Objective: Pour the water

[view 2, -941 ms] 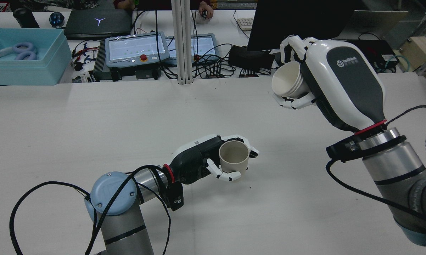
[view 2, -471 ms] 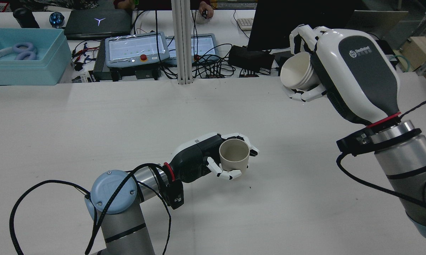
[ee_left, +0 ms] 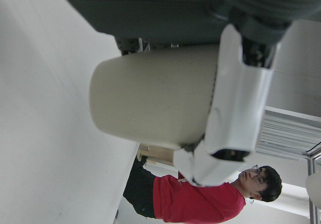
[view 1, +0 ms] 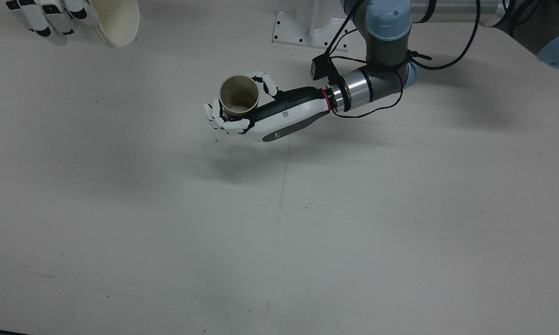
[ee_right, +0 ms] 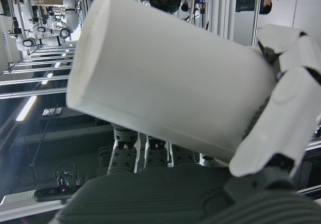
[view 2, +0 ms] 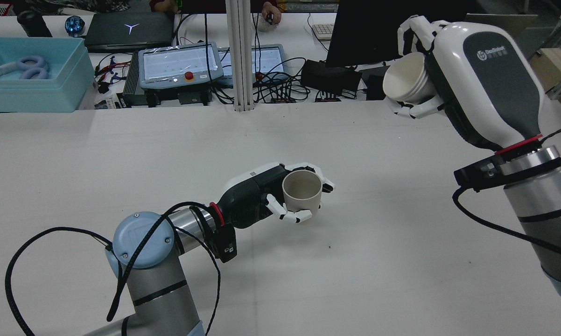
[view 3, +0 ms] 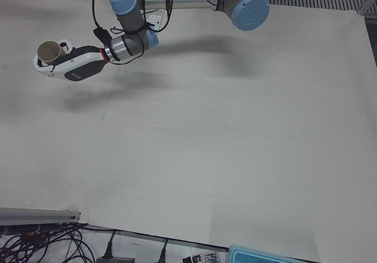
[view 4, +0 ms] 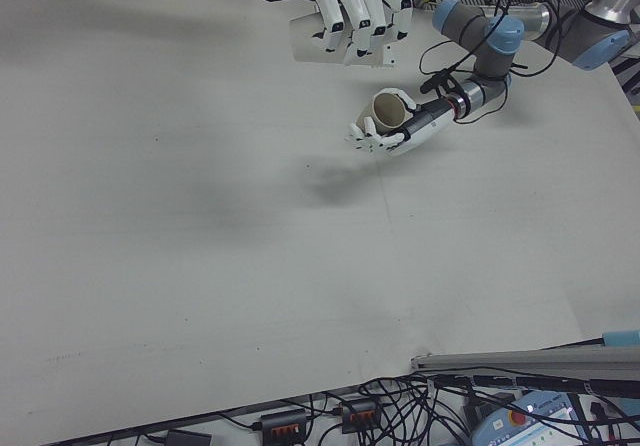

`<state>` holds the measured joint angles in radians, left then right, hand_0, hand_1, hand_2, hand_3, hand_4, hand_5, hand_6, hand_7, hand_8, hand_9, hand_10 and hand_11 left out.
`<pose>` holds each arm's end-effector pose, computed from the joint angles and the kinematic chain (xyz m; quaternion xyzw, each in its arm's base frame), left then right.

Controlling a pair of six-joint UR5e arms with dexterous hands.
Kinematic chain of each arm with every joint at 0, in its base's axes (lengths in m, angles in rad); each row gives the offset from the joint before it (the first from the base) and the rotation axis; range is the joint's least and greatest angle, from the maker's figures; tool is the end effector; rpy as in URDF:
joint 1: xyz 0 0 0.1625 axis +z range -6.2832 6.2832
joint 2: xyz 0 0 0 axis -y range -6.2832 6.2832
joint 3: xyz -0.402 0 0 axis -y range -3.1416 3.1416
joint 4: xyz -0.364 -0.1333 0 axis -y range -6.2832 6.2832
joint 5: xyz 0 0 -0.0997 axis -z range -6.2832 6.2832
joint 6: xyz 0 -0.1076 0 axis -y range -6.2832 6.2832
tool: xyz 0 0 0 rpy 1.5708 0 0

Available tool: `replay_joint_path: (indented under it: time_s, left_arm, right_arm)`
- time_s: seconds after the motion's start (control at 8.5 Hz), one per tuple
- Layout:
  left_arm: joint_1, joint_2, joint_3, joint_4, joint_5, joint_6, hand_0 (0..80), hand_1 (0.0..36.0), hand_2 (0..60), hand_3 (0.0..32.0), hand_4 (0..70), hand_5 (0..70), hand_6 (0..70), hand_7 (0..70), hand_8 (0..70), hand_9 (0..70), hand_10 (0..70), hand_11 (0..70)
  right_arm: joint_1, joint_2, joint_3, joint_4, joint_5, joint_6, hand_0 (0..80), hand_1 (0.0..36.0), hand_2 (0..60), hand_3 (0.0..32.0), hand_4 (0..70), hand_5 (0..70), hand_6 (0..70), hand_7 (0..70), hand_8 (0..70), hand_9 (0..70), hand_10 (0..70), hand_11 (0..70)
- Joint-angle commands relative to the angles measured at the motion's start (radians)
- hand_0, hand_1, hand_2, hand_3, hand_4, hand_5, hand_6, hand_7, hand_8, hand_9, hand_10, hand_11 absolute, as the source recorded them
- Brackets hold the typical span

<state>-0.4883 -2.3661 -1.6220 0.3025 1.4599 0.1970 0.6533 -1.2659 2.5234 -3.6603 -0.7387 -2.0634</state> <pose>0.5248 -0.4432 0.2013 -0.3480 0.7975 -0.4222 0.2540 -0.1514 -0.3839 0.2246 0.5908 -0.6145 0.3982 0.3388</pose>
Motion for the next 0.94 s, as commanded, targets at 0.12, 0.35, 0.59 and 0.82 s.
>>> replay_joint_path:
  time_s: [0.12, 0.35, 0.59, 0.82]
  left_arm:
    - [-0.200, 0.063, 0.051, -0.052, 0.028, -0.080, 74.7, 36.0, 60.0, 0.0, 22.9, 70.0, 32.3, 27.9, 23.0, 25.8, 23.6, 37.7]
    - [-0.321, 0.166, 0.091, -0.130, 0.091, -0.085, 74.9, 36.0, 60.0, 0.0, 23.5, 70.0, 33.1, 28.7, 24.0, 27.0, 23.8, 38.0]
    - [-0.450, 0.172, 0.196, -0.229, 0.140, -0.085, 73.0, 36.0, 60.0, 0.0, 24.0, 70.0, 32.1, 28.4, 23.3, 26.3, 23.4, 37.4]
    - [-0.530, 0.308, 0.217, -0.304, 0.145, -0.085, 70.2, 36.0, 60.0, 0.0, 24.7, 70.0, 32.6, 28.8, 23.9, 27.0, 23.9, 37.9]
  right_arm:
    - [0.173, -0.039, -0.050, 0.012, -0.002, 0.420, 47.0, 14.0, 34.4, 0.0, 10.4, 70.0, 49.9, 65.0, 39.2, 53.7, 49.0, 70.0]
    - [0.282, -0.131, -0.136, 0.012, -0.071, 0.807, 46.1, 12.5, 33.0, 0.0, 10.1, 62.9, 49.2, 63.9, 39.3, 53.8, 50.2, 70.0]
    - [0.427, -0.139, -0.397, 0.012, -0.239, 1.237, 44.7, 8.5, 23.3, 0.0, 8.8, 51.5, 47.2, 61.3, 40.5, 55.1, 53.8, 70.0]
    - [0.605, -0.223, -0.503, 0.095, -0.408, 1.359, 41.1, 4.3, 16.4, 0.0, 6.5, 46.7, 47.1, 60.2, 45.2, 59.7, 60.7, 70.0]
